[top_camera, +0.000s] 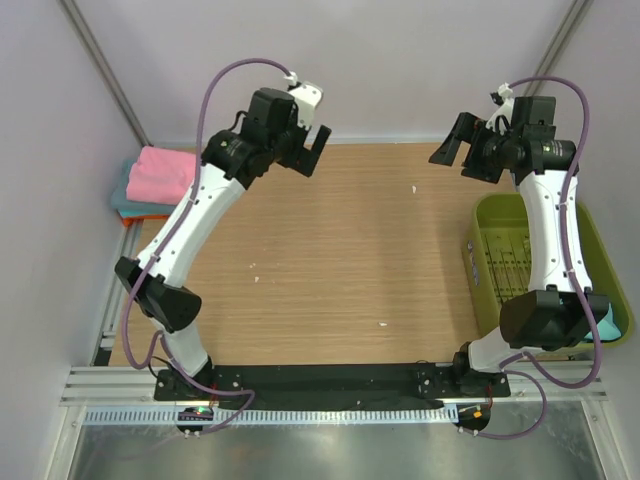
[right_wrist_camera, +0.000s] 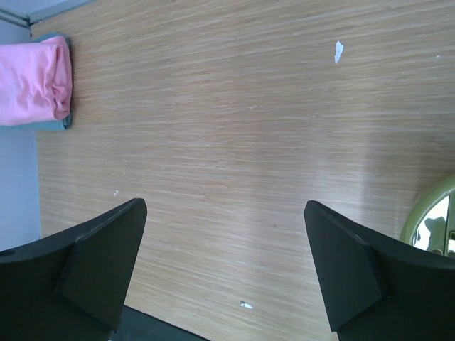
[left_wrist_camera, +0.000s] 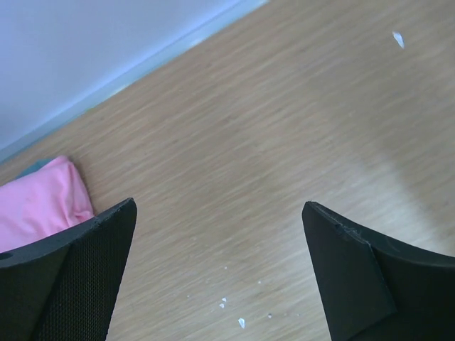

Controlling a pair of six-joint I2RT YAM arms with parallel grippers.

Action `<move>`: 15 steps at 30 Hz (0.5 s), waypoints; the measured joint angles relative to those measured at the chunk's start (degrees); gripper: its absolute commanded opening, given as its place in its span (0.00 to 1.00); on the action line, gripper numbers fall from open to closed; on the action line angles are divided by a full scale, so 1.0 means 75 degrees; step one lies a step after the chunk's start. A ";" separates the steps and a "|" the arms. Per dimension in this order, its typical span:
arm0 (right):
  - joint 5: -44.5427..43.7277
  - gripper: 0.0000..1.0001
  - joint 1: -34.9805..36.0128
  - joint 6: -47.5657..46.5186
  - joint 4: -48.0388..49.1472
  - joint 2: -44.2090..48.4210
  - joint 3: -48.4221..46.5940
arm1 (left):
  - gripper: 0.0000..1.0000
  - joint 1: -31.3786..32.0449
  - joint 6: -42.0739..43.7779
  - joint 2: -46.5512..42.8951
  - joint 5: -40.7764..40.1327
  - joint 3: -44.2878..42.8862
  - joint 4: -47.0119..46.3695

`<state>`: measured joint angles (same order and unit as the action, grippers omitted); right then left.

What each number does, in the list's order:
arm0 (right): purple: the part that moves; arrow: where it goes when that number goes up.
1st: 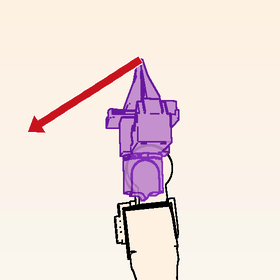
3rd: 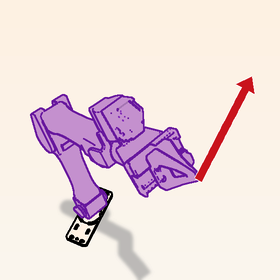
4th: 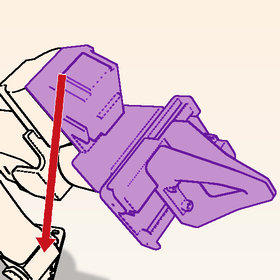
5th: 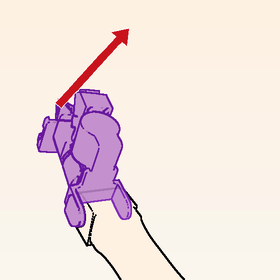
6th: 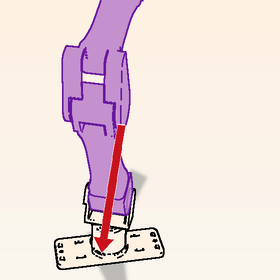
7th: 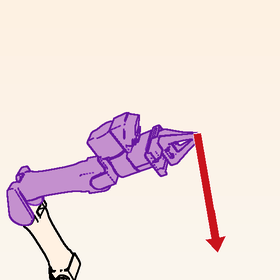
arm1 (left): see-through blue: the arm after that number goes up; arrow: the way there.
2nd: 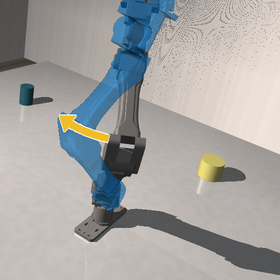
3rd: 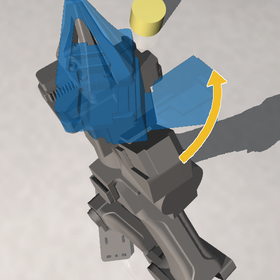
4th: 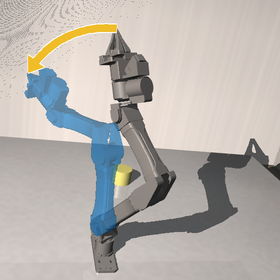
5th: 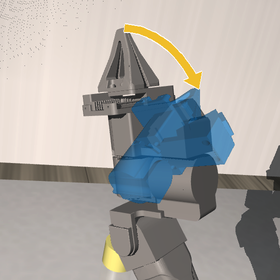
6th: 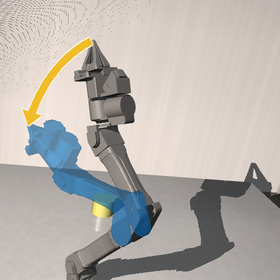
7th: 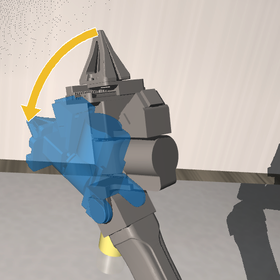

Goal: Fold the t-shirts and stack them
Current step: Grab the tshirt from the pile

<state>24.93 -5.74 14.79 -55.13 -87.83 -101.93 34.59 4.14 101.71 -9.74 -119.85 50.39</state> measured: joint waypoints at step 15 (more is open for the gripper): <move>-0.2815 1.00 -0.0513 -0.0414 0.1792 -0.0787 0.0697 | 1.00 -0.0277 -0.0466 -0.0522 -0.0047 0.1457 -0.1005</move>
<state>3.81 -9.58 11.68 -41.69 -93.73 -96.71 32.51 0.64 97.80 -10.09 -108.92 42.85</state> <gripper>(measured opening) 0.996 0.995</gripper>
